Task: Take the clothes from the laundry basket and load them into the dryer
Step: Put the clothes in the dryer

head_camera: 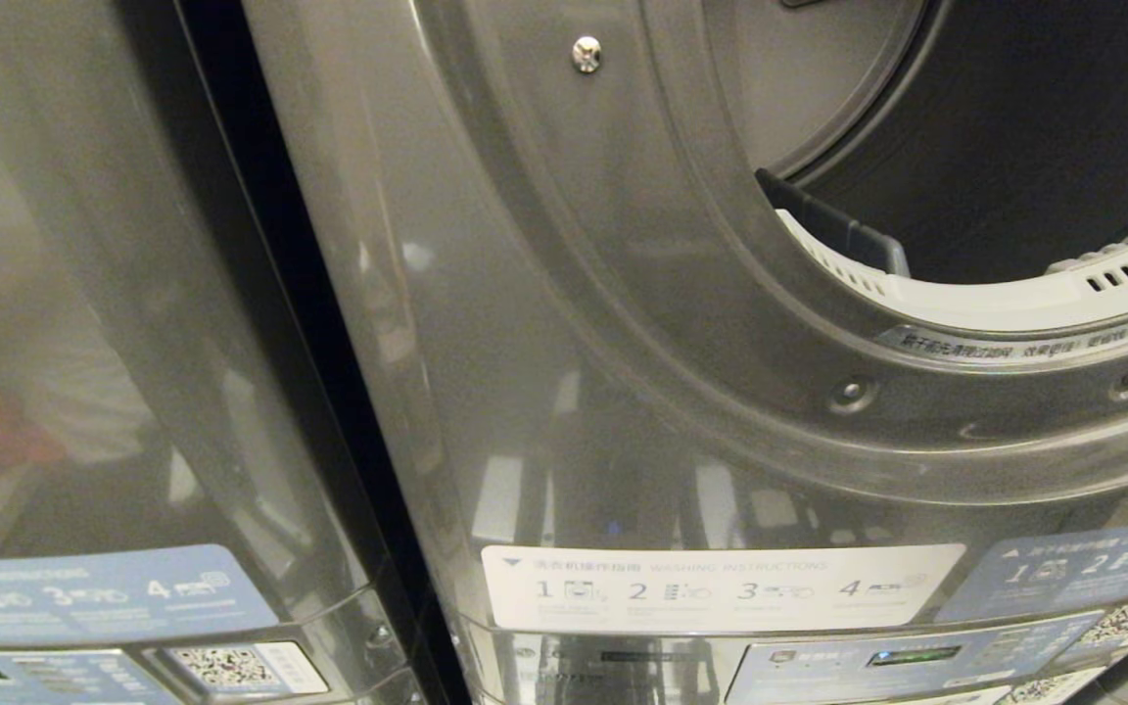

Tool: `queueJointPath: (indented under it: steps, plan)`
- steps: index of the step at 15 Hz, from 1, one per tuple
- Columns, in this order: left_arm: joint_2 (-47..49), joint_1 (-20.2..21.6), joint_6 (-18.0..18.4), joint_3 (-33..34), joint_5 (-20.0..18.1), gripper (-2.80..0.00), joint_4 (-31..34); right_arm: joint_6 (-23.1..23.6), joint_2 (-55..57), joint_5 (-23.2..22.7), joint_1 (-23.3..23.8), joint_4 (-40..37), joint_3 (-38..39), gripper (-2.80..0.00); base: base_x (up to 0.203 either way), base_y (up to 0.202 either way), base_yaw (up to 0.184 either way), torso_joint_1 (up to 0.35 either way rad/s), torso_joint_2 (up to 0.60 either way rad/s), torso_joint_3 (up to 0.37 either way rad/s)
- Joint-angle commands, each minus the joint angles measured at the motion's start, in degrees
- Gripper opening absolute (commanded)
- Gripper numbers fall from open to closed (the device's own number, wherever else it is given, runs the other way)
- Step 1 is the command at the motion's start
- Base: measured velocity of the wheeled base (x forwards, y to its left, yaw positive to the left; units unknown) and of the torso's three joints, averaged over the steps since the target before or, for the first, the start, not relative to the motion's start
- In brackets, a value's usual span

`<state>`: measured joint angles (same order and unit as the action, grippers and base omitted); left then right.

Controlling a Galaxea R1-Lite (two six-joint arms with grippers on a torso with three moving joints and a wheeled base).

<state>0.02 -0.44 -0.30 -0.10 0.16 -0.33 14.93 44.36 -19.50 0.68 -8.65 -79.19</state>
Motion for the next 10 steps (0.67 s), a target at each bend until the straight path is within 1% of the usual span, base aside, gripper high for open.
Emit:
queueJointPath:
  steps: [1,2,4,5,6,7,8,9,10]
  plan:
    - [-0.02,0.00,-0.05,0.01,0.02,-2.80,-0.02,-0.31,14.15,-0.37,-0.06,0.43,-5.57,-2.80,0.000,0.000,0.000,0.000,0.00,0.000]
    - [-0.02,0.00,0.04,0.01,0.02,-2.80,-0.02,-1.06,19.21,-0.20,-0.06,2.26,-9.77,-2.80,0.000,0.000,0.000,0.000,0.00,0.000]
    - [-0.02,0.00,-0.05,0.01,0.02,-2.80,-0.02,-2.14,28.76,2.58,-0.51,7.68,-20.97,-2.80,0.000,0.000,0.000,0.000,0.00,0.000]
    - [-0.02,-0.02,-0.05,0.01,0.02,-2.80,-0.02,-2.87,33.67,5.50,-1.97,10.48,-27.40,-2.80,0.000,0.000,0.000,0.000,0.00,0.000]
    - [-0.02,-0.01,-0.05,0.01,0.02,-2.80,-0.02,-3.36,37.12,8.45,-3.99,12.12,-31.58,-2.80,0.000,0.000,0.000,0.000,0.00,0.000]
    - [-0.02,0.00,0.03,0.01,0.02,-2.80,-0.02,-3.67,38.65,11.32,-6.41,13.11,-33.37,-2.80,0.000,0.000,0.000,0.000,0.00,0.000]
    - [-0.02,0.00,0.04,0.01,0.02,-2.80,-0.02,-3.99,39.03,15.64,-9.84,14.02,-32.89,-2.80,0.000,0.000,0.000,0.000,0.00,0.000]
    - [-0.02,0.00,0.04,0.01,0.02,-2.80,-0.02,-4.44,40.26,21.67,-13.91,15.14,-30.63,-2.80,0.000,0.000,0.000,0.000,0.00,0.000]
    - [-0.02,-0.09,-0.05,0.01,0.02,-2.80,-0.02,-4.75,42.97,24.94,-16.07,16.92,-29.51,-2.80,0.000,0.000,0.000,0.000,0.00,0.000]
